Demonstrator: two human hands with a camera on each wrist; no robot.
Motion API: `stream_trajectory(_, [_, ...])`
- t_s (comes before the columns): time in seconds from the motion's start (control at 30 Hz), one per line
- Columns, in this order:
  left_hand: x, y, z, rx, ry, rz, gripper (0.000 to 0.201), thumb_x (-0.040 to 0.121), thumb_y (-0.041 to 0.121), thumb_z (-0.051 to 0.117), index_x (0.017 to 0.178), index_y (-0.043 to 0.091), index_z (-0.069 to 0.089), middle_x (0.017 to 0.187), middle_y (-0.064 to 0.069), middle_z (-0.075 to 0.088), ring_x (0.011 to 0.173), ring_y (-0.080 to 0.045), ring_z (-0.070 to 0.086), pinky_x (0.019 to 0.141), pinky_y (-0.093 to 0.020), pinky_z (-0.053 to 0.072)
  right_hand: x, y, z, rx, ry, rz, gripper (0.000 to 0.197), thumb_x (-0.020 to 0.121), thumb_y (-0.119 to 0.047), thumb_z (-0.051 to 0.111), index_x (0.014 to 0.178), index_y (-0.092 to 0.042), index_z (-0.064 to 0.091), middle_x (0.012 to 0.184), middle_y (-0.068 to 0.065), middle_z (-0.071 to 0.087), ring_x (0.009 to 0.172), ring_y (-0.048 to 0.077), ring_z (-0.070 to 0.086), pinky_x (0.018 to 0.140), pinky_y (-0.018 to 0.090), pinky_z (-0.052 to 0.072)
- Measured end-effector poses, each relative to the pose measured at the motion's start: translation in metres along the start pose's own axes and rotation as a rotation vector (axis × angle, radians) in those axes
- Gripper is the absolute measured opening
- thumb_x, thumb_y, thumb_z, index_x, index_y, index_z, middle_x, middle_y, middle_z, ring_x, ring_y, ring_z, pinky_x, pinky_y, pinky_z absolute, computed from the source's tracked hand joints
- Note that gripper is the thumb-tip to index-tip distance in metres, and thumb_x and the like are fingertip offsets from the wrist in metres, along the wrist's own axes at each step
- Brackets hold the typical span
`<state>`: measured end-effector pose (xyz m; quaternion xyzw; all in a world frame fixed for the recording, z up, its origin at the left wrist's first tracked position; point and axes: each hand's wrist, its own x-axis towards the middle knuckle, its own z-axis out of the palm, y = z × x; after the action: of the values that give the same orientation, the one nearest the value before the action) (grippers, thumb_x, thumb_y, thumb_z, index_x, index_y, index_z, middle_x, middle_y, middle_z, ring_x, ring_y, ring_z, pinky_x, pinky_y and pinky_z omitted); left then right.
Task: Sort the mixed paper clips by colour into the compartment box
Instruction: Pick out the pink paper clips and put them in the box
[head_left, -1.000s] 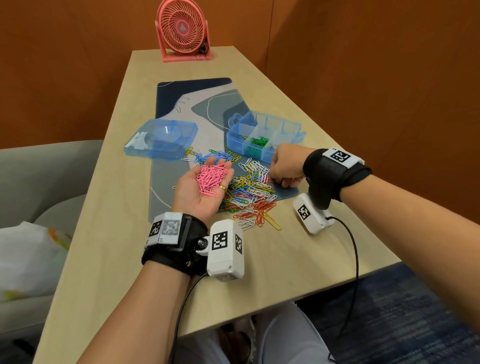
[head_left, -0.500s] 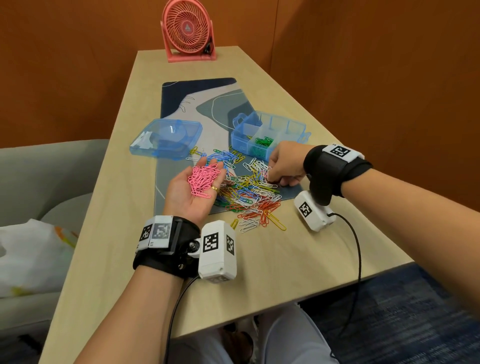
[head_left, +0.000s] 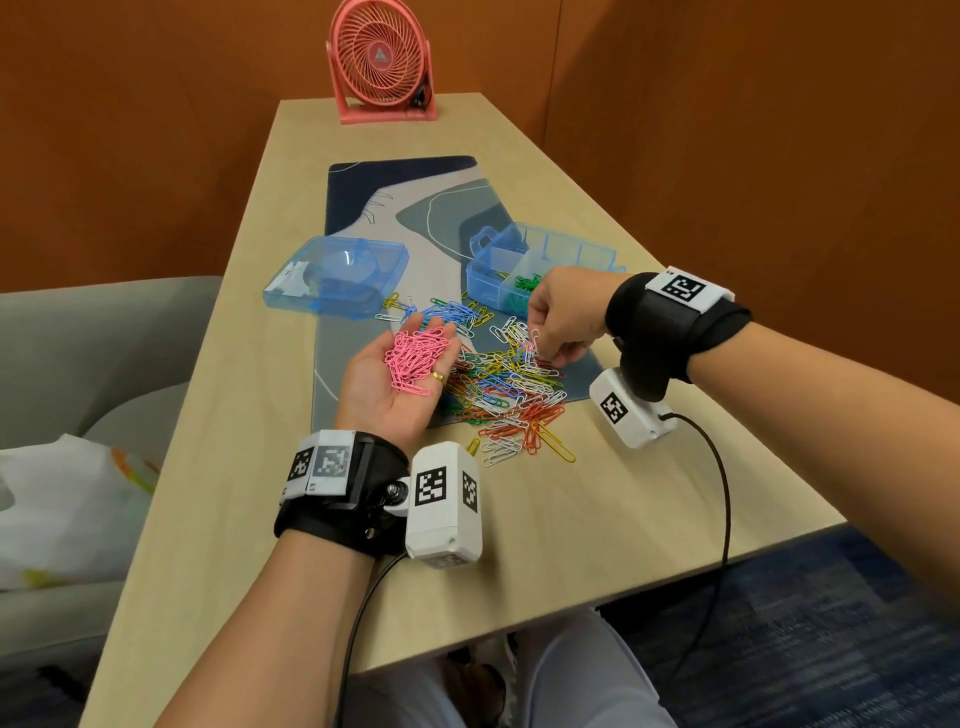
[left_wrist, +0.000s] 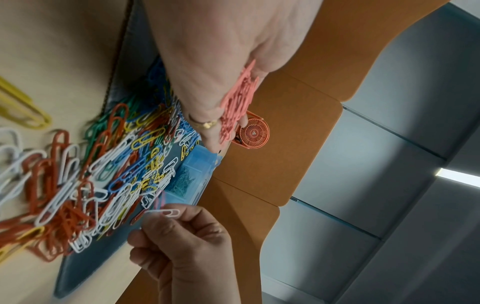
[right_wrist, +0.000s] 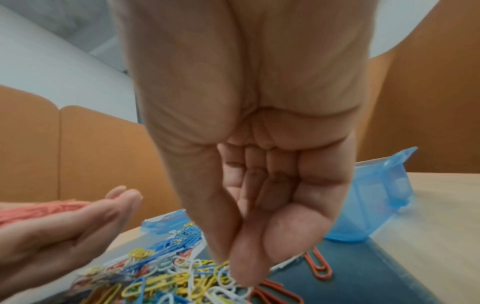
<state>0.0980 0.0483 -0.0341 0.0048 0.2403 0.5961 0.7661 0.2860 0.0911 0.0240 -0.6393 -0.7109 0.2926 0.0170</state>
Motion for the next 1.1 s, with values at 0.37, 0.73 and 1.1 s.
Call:
stream_trajectory(0.37, [-0.003, 0.011, -0.003, 0.011, 0.003, 0.009, 0.037, 0.102, 0.021, 0.031, 0.090, 0.002, 0.060, 0.097, -0.020, 0.060, 0.098, -0.032, 0.056, 0.093, -0.044, 0.042, -0.004, -0.003, 0.000, -0.223, -0.043, 0.006, 0.032, 0.088, -0.032, 0.063, 0.063, -0.011, 0.063, 0.058, 0.003, 0.064, 0.055, 0.017, 0.054, 0.067, 0.026, 0.051])
stream_trajectory(0.73, [-0.004, 0.001, 0.001, 0.028, 0.042, 0.002, 0.034, 0.102, 0.021, 0.032, 0.093, 0.001, 0.058, 0.096, -0.021, 0.058, 0.092, -0.034, 0.055, 0.092, -0.047, 0.043, -0.009, -0.017, -0.016, -0.036, 0.025, -0.115, 0.010, 0.081, -0.002, 0.066, 0.077, -0.010, 0.061, 0.069, 0.008, 0.069, 0.062, 0.017, 0.065, 0.065, 0.028, 0.056])
stream_trajectory(1.1, [-0.007, -0.016, 0.006, 0.013, 0.016, -0.097, 0.033, 0.101, 0.019, 0.029, 0.093, 0.000, 0.056, 0.100, -0.024, 0.057, 0.103, -0.036, 0.053, 0.100, -0.045, 0.038, -0.014, -0.047, -0.005, 0.201, 0.074, -0.251, 0.013, 0.089, 0.002, 0.057, 0.085, -0.008, 0.065, 0.079, 0.014, 0.069, 0.059, 0.014, 0.066, 0.061, 0.024, 0.058])
